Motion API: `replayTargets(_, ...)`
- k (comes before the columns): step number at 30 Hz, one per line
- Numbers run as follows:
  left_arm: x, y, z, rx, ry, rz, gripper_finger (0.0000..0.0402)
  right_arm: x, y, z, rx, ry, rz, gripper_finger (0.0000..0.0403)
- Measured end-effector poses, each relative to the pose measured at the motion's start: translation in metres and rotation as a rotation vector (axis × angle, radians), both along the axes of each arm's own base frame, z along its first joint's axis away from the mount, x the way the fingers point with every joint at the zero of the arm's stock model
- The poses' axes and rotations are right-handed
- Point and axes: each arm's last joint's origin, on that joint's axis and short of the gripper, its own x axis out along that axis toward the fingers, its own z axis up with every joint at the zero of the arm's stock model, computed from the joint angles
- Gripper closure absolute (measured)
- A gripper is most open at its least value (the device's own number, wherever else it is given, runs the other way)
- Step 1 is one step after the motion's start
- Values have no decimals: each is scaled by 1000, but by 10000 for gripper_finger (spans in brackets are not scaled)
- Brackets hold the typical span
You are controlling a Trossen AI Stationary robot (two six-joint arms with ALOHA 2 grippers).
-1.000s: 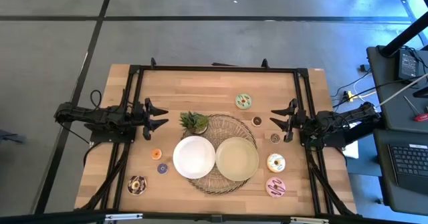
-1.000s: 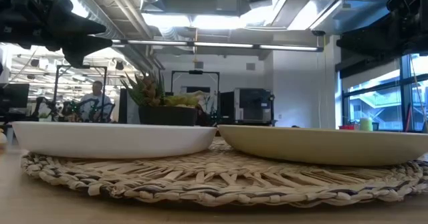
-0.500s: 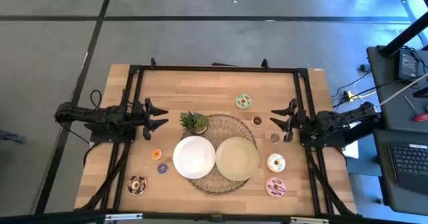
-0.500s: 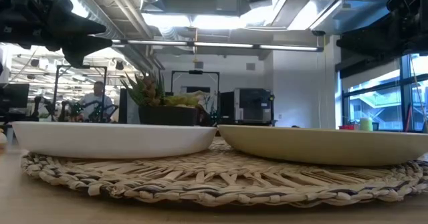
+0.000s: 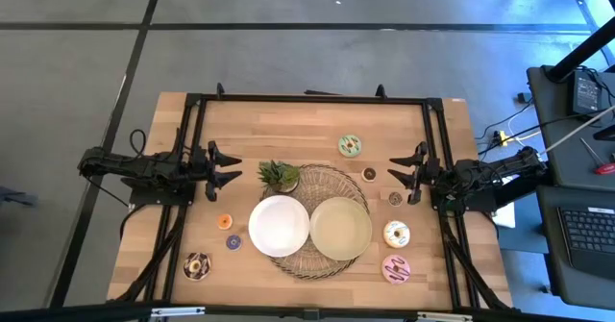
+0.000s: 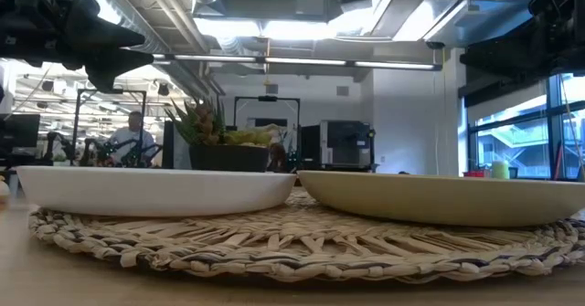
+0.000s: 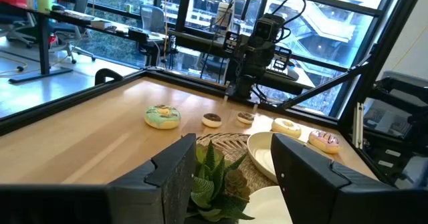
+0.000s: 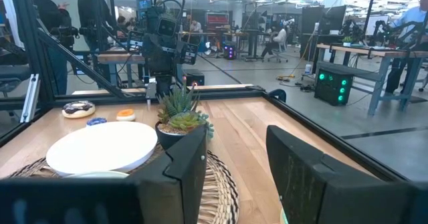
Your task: Pick & Place donuts
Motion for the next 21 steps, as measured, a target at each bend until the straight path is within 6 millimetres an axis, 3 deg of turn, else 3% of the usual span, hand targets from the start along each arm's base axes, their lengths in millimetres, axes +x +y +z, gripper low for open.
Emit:
replayTargets(11,0,0,0,0,0,0,211,0,0,0,2,0,0,247)
replayTargets(21,0,0,0,0,0,0,211,0,0,5,246,-106,24,247)
